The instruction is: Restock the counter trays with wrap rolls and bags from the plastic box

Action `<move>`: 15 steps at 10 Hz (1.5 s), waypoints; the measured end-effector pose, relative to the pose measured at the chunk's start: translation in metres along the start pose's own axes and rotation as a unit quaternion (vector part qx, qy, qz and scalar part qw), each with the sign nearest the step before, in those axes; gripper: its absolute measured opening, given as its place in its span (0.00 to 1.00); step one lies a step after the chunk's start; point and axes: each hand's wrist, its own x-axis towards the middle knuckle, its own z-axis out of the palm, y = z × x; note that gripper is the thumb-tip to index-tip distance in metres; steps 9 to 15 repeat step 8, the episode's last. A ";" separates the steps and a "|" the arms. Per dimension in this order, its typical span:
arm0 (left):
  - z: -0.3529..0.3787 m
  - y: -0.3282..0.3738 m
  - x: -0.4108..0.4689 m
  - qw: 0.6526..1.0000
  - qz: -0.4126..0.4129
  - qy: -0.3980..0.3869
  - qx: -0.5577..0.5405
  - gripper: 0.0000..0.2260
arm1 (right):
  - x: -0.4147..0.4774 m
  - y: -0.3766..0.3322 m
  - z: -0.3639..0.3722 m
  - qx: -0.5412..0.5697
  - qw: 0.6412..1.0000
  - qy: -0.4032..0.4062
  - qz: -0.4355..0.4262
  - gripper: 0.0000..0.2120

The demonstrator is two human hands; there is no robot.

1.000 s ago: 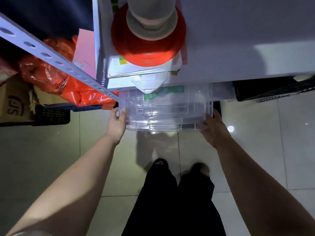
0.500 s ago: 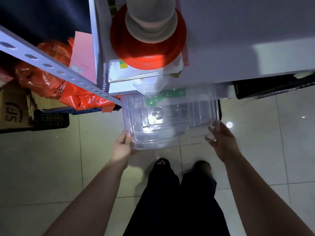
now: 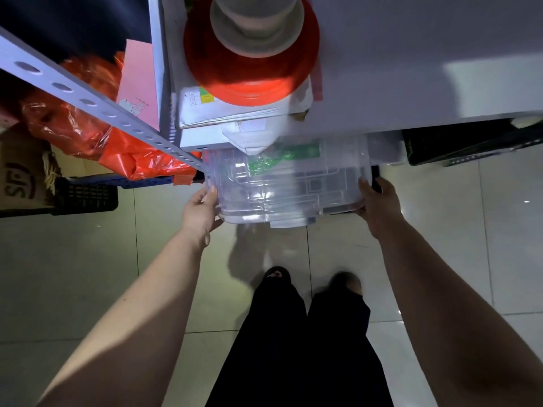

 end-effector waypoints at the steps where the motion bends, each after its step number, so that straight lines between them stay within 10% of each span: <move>1: -0.008 -0.007 -0.003 0.998 -0.057 -0.036 -0.005 0.13 | -0.001 0.001 -0.011 0.036 0.998 -0.002 0.060 0.10; 5: 0.003 -0.023 -0.011 0.995 -0.087 -0.011 -0.045 0.09 | 0.002 0.007 -0.018 0.080 0.989 -0.008 0.120 0.09; 7: 0.010 -0.005 -0.027 0.998 -0.037 0.050 0.012 0.12 | -0.019 -0.005 -0.009 -0.134 0.987 0.075 0.044 0.23; 8: 0.021 0.017 -0.053 0.967 0.160 0.101 0.171 0.19 | -0.046 -0.025 -0.019 -0.228 0.965 0.085 -0.102 0.22; 15: 0.021 0.017 -0.053 0.967 0.160 0.101 0.171 0.19 | -0.046 -0.025 -0.019 -0.228 0.965 0.085 -0.102 0.22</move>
